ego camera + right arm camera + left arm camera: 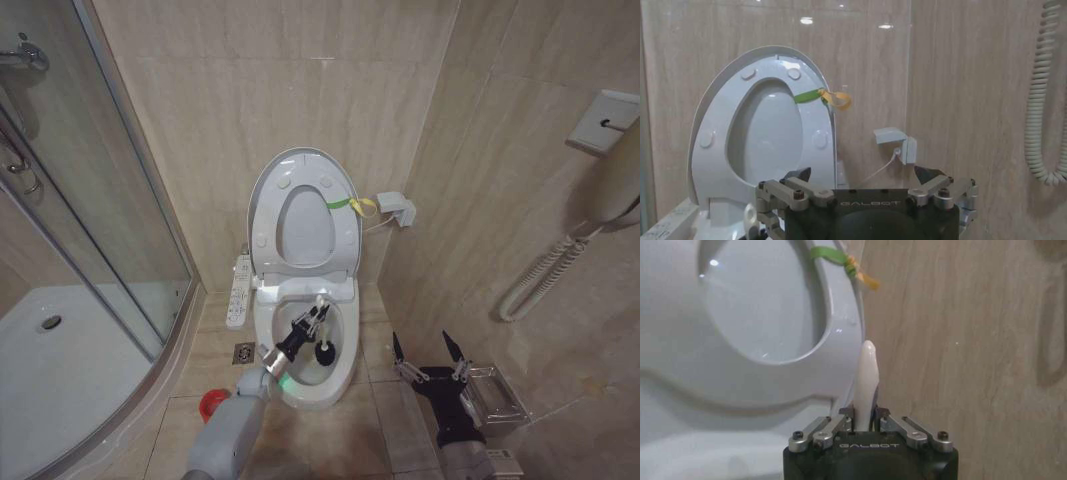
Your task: Open the toilet lid, clean the toilet bowl with a toilet brush, close the toilet lid, and flush.
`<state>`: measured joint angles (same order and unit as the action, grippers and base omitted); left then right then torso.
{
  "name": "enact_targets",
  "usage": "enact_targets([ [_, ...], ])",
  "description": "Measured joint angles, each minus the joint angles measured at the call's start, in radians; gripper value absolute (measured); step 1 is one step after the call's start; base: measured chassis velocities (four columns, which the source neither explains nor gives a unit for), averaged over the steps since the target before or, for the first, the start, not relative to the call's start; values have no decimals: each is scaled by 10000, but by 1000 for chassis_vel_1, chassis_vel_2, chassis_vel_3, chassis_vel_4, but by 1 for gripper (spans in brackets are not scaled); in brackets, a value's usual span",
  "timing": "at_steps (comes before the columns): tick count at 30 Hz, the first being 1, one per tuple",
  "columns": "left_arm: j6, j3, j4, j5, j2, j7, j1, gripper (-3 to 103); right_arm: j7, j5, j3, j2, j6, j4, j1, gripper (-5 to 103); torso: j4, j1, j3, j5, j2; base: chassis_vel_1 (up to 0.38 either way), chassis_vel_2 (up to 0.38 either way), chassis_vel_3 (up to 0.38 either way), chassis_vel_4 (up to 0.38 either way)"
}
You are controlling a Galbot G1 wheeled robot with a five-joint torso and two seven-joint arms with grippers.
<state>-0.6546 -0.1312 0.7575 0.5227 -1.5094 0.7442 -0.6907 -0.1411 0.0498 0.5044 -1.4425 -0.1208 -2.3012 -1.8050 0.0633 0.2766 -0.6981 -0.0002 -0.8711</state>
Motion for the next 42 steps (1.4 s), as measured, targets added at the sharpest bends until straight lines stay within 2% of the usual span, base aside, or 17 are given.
enact_targets([
  [5, -40, 8, 151, 76, 68, 44, 40, 19, 0, 0, 0, 0, 0, 0, 0, 100, -1, 1, -1, 0, 0, 0, 0, 0, 0],
  [11, 32, 296, 943, 433, -27, -57, 121, 19, 0, 0, 0, 0, 0, 0, 0, 100, 5, 0, 0, 0, 0, 0, 0, 0, 0],
  [23, -163, -82, 352, 134, -46, 121, -395, 19, 0, 0, 0, 0, 0, 0, 0, 100, 0, 0, 1, 0, 0, 0, 0, 0, 0],
  [31, -129, -57, 1016, 238, 1, 58, -148, 19, 0, 0, 0, 0, 0, 0, 0, 100, 7, 1, -1, -1, 0, 0, 0, 0, 0],
  [42, -412, -409, -171, -74, -68, 564, -73, 19, 0, 0, 0, 0, 0, 0, 0, 100, 0, 1, 0, -1, 0, 0, 0, 0, 0],
])
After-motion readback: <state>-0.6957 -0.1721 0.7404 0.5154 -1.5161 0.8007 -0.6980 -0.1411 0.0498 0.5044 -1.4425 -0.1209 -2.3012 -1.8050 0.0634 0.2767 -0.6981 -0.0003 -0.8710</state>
